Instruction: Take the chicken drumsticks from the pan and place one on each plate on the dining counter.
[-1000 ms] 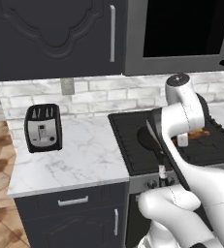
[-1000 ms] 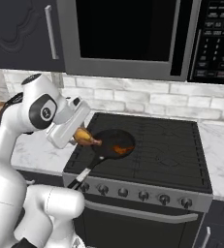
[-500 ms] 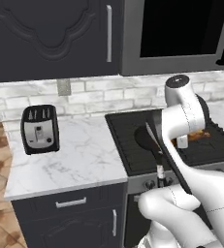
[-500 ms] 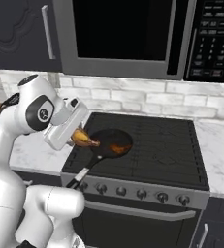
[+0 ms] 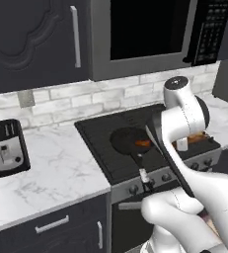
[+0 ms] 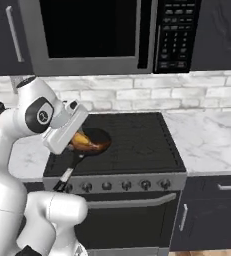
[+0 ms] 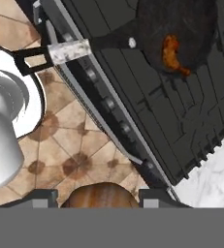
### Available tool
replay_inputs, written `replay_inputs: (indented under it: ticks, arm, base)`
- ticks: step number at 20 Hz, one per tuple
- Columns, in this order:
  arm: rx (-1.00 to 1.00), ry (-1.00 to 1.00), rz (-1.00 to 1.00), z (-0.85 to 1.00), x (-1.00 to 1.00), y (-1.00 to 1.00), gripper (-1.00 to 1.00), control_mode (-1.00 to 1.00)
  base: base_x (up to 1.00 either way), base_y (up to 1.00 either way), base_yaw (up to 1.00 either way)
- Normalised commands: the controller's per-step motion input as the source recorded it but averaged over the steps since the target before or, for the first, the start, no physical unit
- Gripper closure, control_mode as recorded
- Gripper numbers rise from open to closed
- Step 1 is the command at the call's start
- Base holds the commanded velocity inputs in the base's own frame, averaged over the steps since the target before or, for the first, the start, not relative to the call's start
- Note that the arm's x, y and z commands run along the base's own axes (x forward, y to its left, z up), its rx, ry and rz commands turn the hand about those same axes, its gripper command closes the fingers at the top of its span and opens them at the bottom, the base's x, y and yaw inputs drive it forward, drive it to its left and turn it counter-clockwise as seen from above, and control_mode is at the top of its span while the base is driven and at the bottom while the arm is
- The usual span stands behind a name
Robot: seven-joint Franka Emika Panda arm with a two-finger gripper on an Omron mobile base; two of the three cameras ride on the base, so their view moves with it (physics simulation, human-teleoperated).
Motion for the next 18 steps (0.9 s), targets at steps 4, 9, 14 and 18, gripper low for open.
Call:
replay_inputs:
  ticks: [4, 9, 14, 18]
  arm:
    - [0.0, 0.0, 0.0, 0.0, 0.0, 0.0, 1.0, 1.0]
    - [0.0, 0.0, 0.0, 0.0, 0.0, 0.0, 1.0, 1.0]
    - [0.0, 0.0, 0.0, 0.0, 0.0, 0.0, 1.0, 1.0]
    - [0.0, 0.0, 0.0, 0.0, 0.0, 0.0, 1.0, 1.0]
  base:
    - [-0.68, -0.02, -0.62]
    - [-0.73, -0.06, -0.61]
    - [-0.59, -0.1, -0.61]
    - [-0.57, -0.04, -0.63]
